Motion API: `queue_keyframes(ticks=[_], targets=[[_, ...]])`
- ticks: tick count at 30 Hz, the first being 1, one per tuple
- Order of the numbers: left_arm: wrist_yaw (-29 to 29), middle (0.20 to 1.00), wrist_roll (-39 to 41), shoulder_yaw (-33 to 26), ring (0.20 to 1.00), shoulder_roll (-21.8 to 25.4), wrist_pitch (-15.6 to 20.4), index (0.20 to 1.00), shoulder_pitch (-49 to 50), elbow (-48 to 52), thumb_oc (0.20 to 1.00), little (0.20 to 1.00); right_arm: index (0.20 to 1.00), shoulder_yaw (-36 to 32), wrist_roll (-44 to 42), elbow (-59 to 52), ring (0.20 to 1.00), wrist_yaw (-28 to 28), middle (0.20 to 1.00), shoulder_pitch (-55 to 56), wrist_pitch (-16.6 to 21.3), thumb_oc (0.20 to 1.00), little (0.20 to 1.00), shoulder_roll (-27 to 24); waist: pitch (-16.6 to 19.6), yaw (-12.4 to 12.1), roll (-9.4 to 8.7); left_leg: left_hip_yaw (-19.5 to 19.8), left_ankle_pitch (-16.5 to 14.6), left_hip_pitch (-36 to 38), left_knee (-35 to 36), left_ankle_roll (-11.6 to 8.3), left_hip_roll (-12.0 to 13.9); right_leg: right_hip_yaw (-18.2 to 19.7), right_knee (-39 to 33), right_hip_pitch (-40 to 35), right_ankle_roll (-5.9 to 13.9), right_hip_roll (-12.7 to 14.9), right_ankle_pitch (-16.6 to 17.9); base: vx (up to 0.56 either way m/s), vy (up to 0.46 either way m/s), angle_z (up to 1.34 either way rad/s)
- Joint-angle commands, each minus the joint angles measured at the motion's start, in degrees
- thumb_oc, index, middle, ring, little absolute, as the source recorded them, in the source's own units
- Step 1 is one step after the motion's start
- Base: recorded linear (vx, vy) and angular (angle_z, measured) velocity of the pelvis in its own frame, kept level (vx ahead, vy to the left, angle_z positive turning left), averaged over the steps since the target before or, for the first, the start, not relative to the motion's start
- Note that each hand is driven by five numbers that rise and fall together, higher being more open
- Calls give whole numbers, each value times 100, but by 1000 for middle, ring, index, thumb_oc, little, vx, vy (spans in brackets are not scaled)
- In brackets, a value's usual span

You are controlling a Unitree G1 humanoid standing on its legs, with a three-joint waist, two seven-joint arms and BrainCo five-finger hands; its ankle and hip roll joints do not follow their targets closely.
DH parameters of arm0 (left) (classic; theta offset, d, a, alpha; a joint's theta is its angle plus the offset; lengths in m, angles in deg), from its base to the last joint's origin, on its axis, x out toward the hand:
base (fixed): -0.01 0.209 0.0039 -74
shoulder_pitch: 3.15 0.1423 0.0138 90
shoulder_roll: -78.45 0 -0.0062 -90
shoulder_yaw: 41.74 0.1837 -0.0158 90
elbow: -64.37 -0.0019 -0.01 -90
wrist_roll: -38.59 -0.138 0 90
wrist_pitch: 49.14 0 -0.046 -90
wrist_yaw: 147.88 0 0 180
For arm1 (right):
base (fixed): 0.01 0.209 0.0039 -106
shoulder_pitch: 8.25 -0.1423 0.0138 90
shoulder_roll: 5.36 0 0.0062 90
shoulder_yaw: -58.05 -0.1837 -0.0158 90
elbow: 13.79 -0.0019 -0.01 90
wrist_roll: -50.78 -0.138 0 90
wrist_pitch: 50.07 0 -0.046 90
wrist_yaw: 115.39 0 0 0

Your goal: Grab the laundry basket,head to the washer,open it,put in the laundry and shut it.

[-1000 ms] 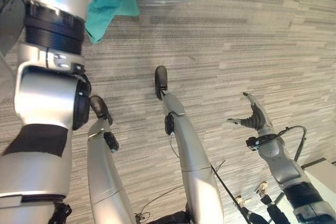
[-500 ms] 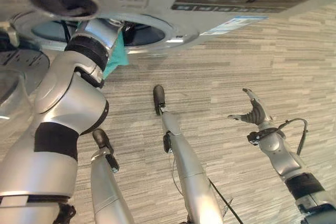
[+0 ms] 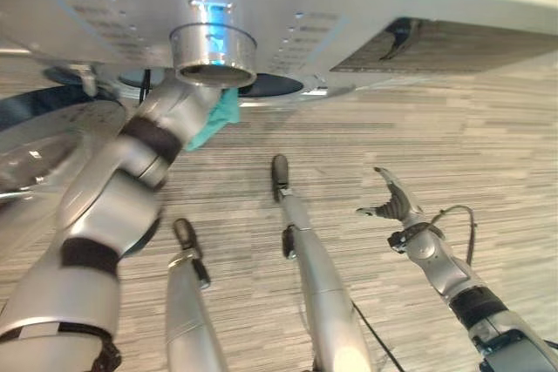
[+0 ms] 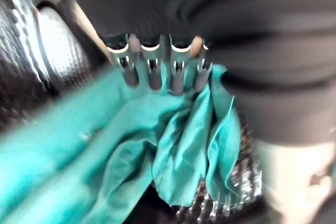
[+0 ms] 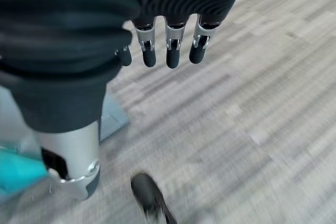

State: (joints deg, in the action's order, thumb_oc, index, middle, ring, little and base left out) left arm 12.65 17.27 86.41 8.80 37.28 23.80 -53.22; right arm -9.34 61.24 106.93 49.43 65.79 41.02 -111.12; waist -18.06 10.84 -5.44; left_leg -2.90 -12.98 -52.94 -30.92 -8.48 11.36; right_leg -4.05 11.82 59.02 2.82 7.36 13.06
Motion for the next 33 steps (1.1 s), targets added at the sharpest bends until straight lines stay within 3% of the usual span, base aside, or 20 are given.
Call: queue_keyframes(ticks=[1,3,4,5,8,14,19,20,24,27,28,31,33], targets=[[299,1000,-115,-544,1000,33,413,1000,570,751,1000,1000,1000,-409,109,-52,1000,55,1000,-37,-228,1000,1000,-119,-339,-53,185,183,179,488,456,211,96,-137,17,-213,496,330,-898,-11,40,19],[785,1000,212,-893,1000,-2,691,1000,1782,1408,1000,1000,1000,-465,38,510,1000,177,1000,206,-130,1000,1000,-65,-385,-150,205,139,230,764,648,207,9,-142,-114,-503,510,387,-856,26,78,28],[805,1000,214,-920,1000,17,684,1000,1826,1443,1000,1000,1000,-444,38,511,1000,180,1000,210,-130,1000,1000,-63,-350,-172,239,181,118,856,691,198,38,-113,-113,-571,569,346,-970,-8,71,24],[967,1000,261,-975,1000,95,752,1000,2272,1722,1000,1000,1000,-440,47,551,1000,235,1000,226,-152,1000,1000,-98,-380,-166,219,126,279,905,773,209,-37,-170,-197,-647,524,424,-822,-12,46,9],[1300,1000,463,-1098,1000,182,916,1000,3210,2230,1000,1000,1000,-497,55,612,1000,377,1000,261,-131,1000,1000,-128,-367,-292,271,125,314,1158,949,226,-118,-179,-264,-881,538,479,-787,-31,55,6],[1378,1000,619,-1271,1000,83,1027,1000,3703,2506,1000,1000,1000,-427,20,904,1000,495,1000,91,-116,1000,1000,-149,-376,-486,378,154,449,1755,1402,247,-285,-295,-403,-1453,601,602,-747,1,46,7],[1303,1000,583,-1420,1000,39,1116,1000,4489,2687,1000,1000,1000,-102,-104,2329,1000,320,1000,-957,-147,1000,1000,37,-430,-879,562,309,699,1875,1736,273,-529,-517,-680,-1802,664,845,-599,-12,22,27],[1384,1000,707,-1482,1000,43,1145,1000,4719,2892,1000,1000,1000,-47,-255,2953,1000,250,1000,-1573,-197,1000,1000,29,-464,-1068,718,370,770,1704,1713,284,-650,-573,-705,-1761,669,983,-564,-43,37,59],[1480,1000,686,-1553,1000,87,1190,1000,4939,3197,1000,1000,1000,158,-318,3596,1000,297,1000,-2225,-216,1000,1000,49,-490,-1316,897,457,776,1373,1547,305,-792,-637,-618,-1632,670,1138,-592,-45,48,39],[1498,1000,723,-1400,1000,-118,1131,1000,4639,3207,1000,1000,1000,369,-342,3873,1000,341,1000,-2708,-274,1000,1000,65,-407,-1442,926,552,609,1173,1412,311,-815,-602,-484,-1497,718,1151,-769,-22,20,27],[1494,1000,721,-1390,1000,-129,1129,1000,4608,3197,1000,1000,1000,368,-348,3891,1000,343,1000,-2734,-267,1000,1000,53,-449,-1417,915,518,725,1083,1376,326,-853,-635,-480,-1424,661,1196,-649,-28,22,23],[1486,1000,762,-1244,1000,-258,1100,1000,4226,3225,1000,1000,1000,589,-301,4196,1000,410,1000,-3123,-343,1000,1000,43,-405,-1521,910,595,663,819,1168,347,-896,-629,-331,-1228,651,1257,-711,-53,27,17],[1491,1000,835,-1167,1000,-322,1098,1000,4022,3278,1000,1000,1000,742,-208,4415,1000,443,1000,-3346,-385,1000,1000,-5,-359,-1647,953,679,477,719,1006,349,-876,-567,-166,-1131,691,1237,-916,1,10,14]])
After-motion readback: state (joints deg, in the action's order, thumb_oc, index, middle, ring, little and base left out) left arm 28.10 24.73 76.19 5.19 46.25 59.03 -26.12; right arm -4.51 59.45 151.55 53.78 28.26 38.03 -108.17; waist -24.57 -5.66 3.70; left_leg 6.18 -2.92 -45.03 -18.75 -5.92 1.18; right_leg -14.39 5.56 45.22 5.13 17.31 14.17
